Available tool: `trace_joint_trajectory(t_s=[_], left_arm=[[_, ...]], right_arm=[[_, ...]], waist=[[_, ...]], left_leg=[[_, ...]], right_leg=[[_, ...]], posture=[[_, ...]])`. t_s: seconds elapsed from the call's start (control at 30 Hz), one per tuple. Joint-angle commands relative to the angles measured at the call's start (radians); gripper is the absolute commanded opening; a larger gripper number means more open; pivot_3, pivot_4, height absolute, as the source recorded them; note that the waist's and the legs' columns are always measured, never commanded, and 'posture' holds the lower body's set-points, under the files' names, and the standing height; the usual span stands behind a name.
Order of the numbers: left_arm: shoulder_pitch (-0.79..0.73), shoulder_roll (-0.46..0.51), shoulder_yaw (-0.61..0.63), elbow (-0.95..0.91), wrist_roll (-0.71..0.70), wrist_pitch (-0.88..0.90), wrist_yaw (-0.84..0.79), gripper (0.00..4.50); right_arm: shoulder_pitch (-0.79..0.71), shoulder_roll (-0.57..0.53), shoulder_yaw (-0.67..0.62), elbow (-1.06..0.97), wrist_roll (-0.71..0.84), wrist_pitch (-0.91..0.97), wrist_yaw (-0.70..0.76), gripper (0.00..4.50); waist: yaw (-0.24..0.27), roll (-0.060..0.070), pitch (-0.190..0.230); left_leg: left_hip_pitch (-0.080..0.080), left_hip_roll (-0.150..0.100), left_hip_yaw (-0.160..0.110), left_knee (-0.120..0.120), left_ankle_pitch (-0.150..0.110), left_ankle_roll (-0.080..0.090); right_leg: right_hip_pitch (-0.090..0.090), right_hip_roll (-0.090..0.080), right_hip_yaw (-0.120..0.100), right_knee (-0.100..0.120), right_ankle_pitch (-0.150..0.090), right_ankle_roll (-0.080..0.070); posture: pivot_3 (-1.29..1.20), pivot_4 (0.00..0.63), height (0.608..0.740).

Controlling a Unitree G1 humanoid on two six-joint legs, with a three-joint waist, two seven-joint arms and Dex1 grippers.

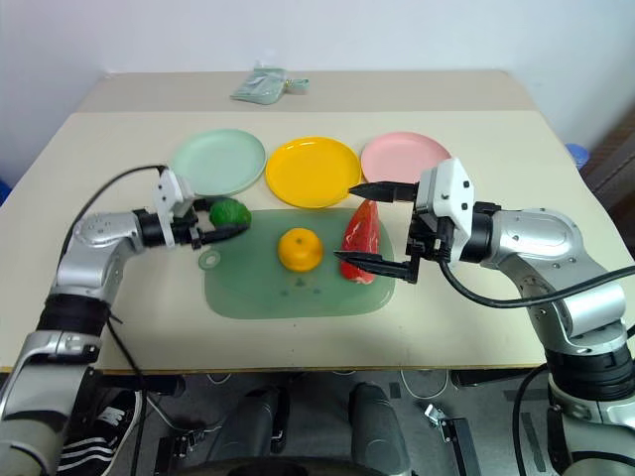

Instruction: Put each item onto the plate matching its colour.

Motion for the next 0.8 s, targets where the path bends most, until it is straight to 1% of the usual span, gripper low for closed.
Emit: trace_joint_trajectory(t_s=[0.03, 0.1, 0.13, 0.23, 0.33, 0.47, 0.5, 0.6, 0.63, 0.73, 0.8], left_arm=[[-0.148, -0.017, 0.072, 0.152, 0.037, 0.051, 0.235, 2.79], [-0.211, -0.040, 0.097, 0.245, 0.023, 0.045, 0.285, 2.79], [-0.248, -0.058, 0.114, 0.301, 0.018, 0.030, 0.324, 2.79], [-0.329, -0.107, 0.137, 0.451, 0.035, -0.027, 0.435, 2.79], [-0.374, -0.151, 0.133, 0.564, 0.069, -0.109, 0.527, 2.79], [-0.396, -0.179, 0.135, 0.638, 0.077, -0.143, 0.545, 2.79], [-0.399, -0.182, 0.142, 0.650, 0.069, -0.140, 0.526, 2.79], [-0.404, -0.178, 0.150, 0.669, 0.063, -0.153, 0.504, 4.00], [-0.406, -0.175, 0.148, 0.669, 0.067, -0.163, 0.504, 4.47], [-0.408, -0.163, 0.148, 0.665, 0.073, -0.182, 0.493, 4.47], [-0.409, -0.162, 0.157, 0.644, 0.053, -0.178, 0.437, 4.47]], right_arm=[[-0.074, 0.032, 0.021, 0.050, -0.038, -0.002, -0.054, 4.50], [-0.129, 0.063, 0.036, 0.138, -0.110, -0.014, -0.124, 4.50], [-0.149, 0.077, 0.039, 0.172, -0.118, -0.002, -0.144, 4.50], [-0.165, 0.102, 0.054, 0.215, -0.139, -0.018, -0.143, 4.50], [-0.171, 0.120, 0.067, 0.231, -0.167, -0.046, -0.143, 4.50], [-0.168, 0.129, 0.062, 0.210, -0.157, -0.044, -0.133, 4.50], [-0.165, 0.128, 0.057, 0.199, -0.145, -0.038, -0.126, 4.50], [-0.152, 0.119, 0.045, 0.174, -0.132, -0.030, -0.118, 4.50], [-0.148, 0.117, 0.042, 0.168, -0.125, -0.024, -0.115, 4.50], [-0.140, 0.115, 0.037, 0.159, -0.122, -0.018, -0.118, 4.50], [-0.138, 0.115, 0.032, 0.158, -0.122, -0.017, -0.119, 4.50]], waist=[[-0.001, 0.000, 0.000], [-0.002, 0.000, 0.000], [-0.002, 0.000, 0.000], [0.003, 0.000, 0.000], [0.000, 0.000, 0.000], [-0.003, -0.001, 0.000], [-0.004, -0.001, 0.000], [-0.004, -0.001, 0.000], [-0.003, -0.001, 0.000], [-0.003, -0.001, 0.000], [-0.001, -0.001, 0.000]], left_leg=[[0.000, 0.000, 0.000, 0.000, 0.000, 0.000], [-0.001, 0.000, 0.000, 0.001, 0.000, 0.000], [0.000, -0.001, 0.001, 0.001, 0.000, 0.000], [0.000, -0.001, 0.000, -0.001, 0.000, 0.000], [-0.001, -0.001, 0.001, -0.001, 0.000, 0.000], [-0.001, -0.001, 0.001, -0.002, 0.000, 0.000], [-0.001, -0.001, 0.001, -0.002, 0.000, 0.000], [-0.001, -0.001, 0.001, -0.002, 0.000, 0.000], [-0.001, -0.001, 0.001, -0.002, 0.000, 0.000], [-0.001, -0.001, 0.001, -0.002, 0.000, 0.000], [-0.001, -0.001, 0.001, -0.002, 0.000, 0.000]], right_leg=[[0.000, 0.000, 0.000, 0.000, 0.000, 0.000], [0.000, 0.000, 0.000, 0.000, 0.000, 0.001], [0.000, 0.000, 0.000, 0.000, 0.000, 0.001], [0.000, 0.000, 0.000, -0.001, 0.000, 0.001], [-0.001, -0.001, 0.000, -0.001, 0.000, 0.001], [-0.001, 0.000, 0.000, -0.001, 0.000, 0.001], [-0.001, 0.000, 0.000, -0.001, 0.000, 0.001], [-0.001, 0.000, 0.000, -0.001, 0.000, 0.001], [-0.001, 0.000, 0.000, -0.001, 0.000, 0.001], [-0.001, 0.000, 0.000, -0.001, 0.000, 0.001], [-0.001, 0.000, 0.000, -0.001, 0.000, 0.001]], posture=[[0.00, 0.150, 0.740], [0.00, 0.150, 0.740], [0.00, 0.150, 0.740], [0.00, 0.150, 0.740], [0.00, 0.150, 0.740], [0.00, 0.150, 0.740], [0.00, 0.150, 0.740], [0.00, 0.150, 0.740], [0.00, 0.150, 0.740], [0.00, 0.150, 0.740], [0.00, 0.150, 0.740]])
